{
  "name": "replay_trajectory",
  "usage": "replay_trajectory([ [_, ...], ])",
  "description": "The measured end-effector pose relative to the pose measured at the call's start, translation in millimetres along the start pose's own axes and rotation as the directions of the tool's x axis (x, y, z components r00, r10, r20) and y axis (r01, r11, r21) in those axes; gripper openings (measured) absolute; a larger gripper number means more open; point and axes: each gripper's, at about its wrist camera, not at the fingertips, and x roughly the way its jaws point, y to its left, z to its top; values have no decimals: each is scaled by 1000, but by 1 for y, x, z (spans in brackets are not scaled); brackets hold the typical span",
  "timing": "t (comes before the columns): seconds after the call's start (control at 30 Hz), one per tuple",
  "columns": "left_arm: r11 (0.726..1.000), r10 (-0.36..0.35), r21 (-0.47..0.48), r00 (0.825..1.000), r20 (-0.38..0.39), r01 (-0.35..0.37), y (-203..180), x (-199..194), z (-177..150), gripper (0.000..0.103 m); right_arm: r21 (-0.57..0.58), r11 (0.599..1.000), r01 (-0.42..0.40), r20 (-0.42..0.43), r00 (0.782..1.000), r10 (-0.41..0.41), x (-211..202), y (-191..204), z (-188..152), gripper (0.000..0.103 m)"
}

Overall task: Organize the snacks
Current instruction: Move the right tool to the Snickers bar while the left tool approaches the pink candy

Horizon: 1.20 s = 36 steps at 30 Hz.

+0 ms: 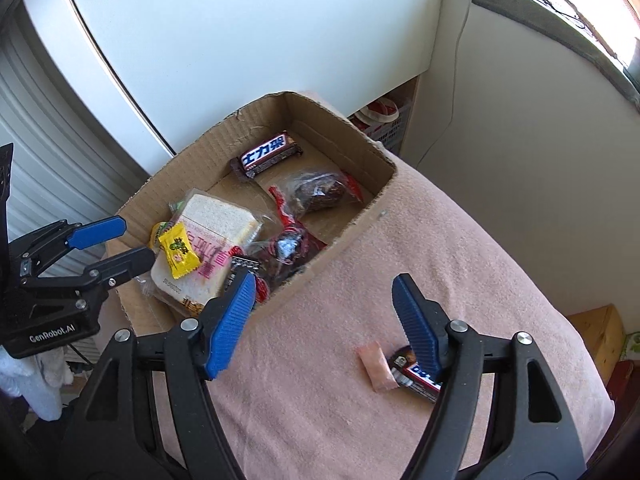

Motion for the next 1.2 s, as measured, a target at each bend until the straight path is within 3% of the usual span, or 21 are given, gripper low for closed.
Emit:
replay_trajectory([
  [0.23, 999, -34, 31, 999, -7, 34, -19, 2, 0, 62, 104, 991, 80, -22, 997, -78, -21, -71, -37, 74],
  [0.4, 995, -66, 76, 998, -14, 67, -41, 2, -2, 62, 137, 985, 101, -52, 994, -95, -24, -97, -63, 74],
  [0.67, 975, -145, 165, 988, -55, 152, -89, 4, -11, 62, 81, 993, 82, -83, 994, -75, -17, -100, -82, 74],
  [0.9, 937, -212, 259, 971, -108, 233, -137, 9, -28, 62, -43, 998, 47, -126, 991, -52, 5, -87, -90, 74],
  [1.07, 936, -246, 215, 954, -169, 280, -150, 25, -36, 54, -121, 992, 27, -146, 988, -45, 21, -85, -91, 74],
  [1.2, 941, -237, 198, 953, -186, 273, -155, 36, -40, 52, -175, 984, 12, -160, 986, -40, 35, -84, -89, 74],
])
